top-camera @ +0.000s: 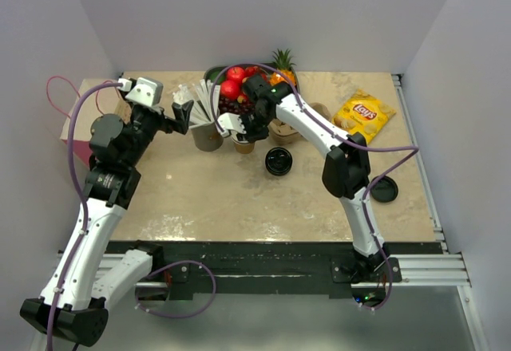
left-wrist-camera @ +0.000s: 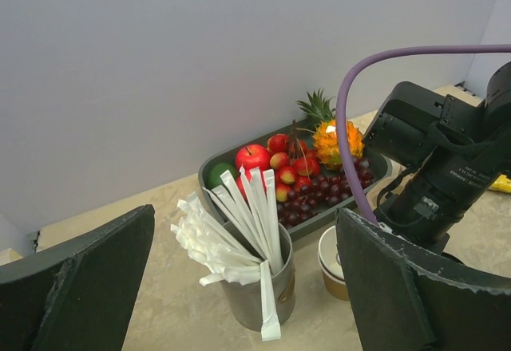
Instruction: Pack the takeout coffee
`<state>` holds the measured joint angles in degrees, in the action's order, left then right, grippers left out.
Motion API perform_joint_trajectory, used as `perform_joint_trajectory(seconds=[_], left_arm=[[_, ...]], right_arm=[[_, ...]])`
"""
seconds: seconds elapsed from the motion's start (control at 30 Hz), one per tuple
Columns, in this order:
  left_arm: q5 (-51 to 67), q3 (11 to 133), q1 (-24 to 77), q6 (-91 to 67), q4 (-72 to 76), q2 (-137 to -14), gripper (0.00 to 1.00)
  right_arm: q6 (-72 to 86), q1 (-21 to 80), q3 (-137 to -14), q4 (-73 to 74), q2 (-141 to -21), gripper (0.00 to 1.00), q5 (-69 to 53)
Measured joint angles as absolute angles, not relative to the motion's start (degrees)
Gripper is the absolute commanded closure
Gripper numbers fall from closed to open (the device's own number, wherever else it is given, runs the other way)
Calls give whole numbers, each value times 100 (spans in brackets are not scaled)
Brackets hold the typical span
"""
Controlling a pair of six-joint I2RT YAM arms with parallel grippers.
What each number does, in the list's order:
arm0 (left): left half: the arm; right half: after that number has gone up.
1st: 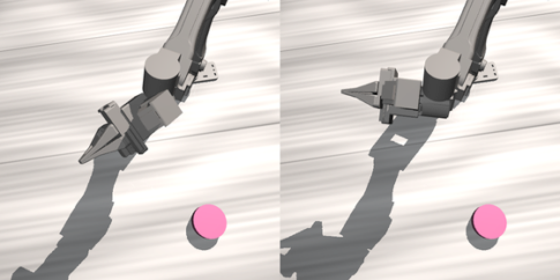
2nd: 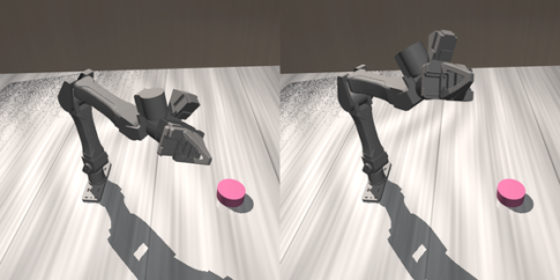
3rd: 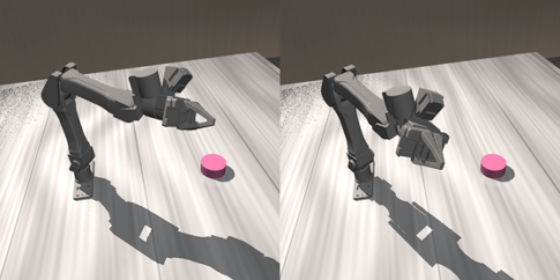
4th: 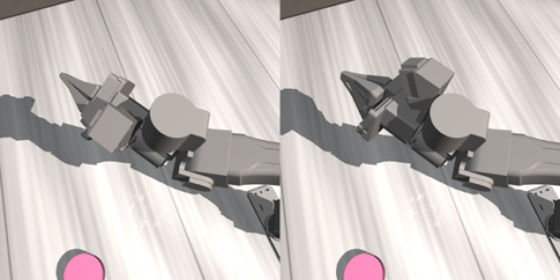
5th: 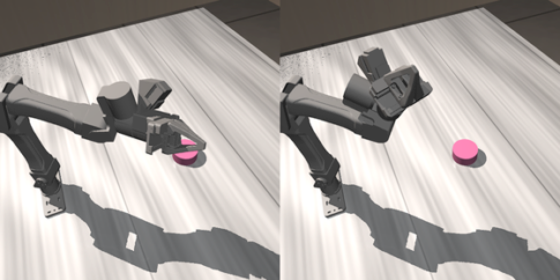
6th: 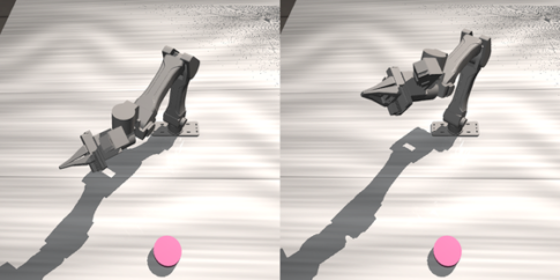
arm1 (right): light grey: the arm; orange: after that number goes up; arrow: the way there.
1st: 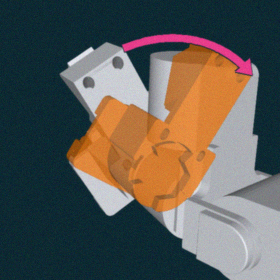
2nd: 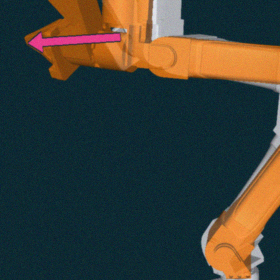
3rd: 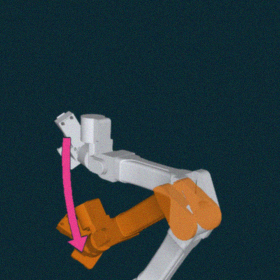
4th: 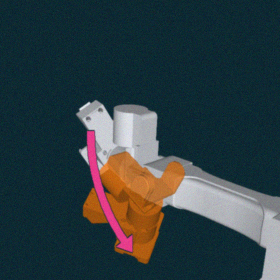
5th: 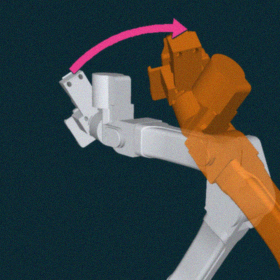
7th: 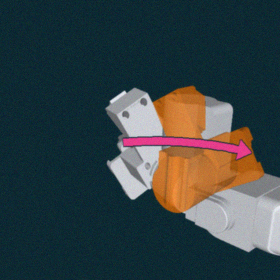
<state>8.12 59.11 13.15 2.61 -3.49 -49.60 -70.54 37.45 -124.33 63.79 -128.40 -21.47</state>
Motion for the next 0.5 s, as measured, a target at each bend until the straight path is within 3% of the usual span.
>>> perform_joint_trajectory(seconds=[0.5], left_arm=[[812, 5837, 1286, 255, -346, -4976, 1]], right_arm=[[-7054, 3750, -12473, 6392, -12999, 79, -2045]])
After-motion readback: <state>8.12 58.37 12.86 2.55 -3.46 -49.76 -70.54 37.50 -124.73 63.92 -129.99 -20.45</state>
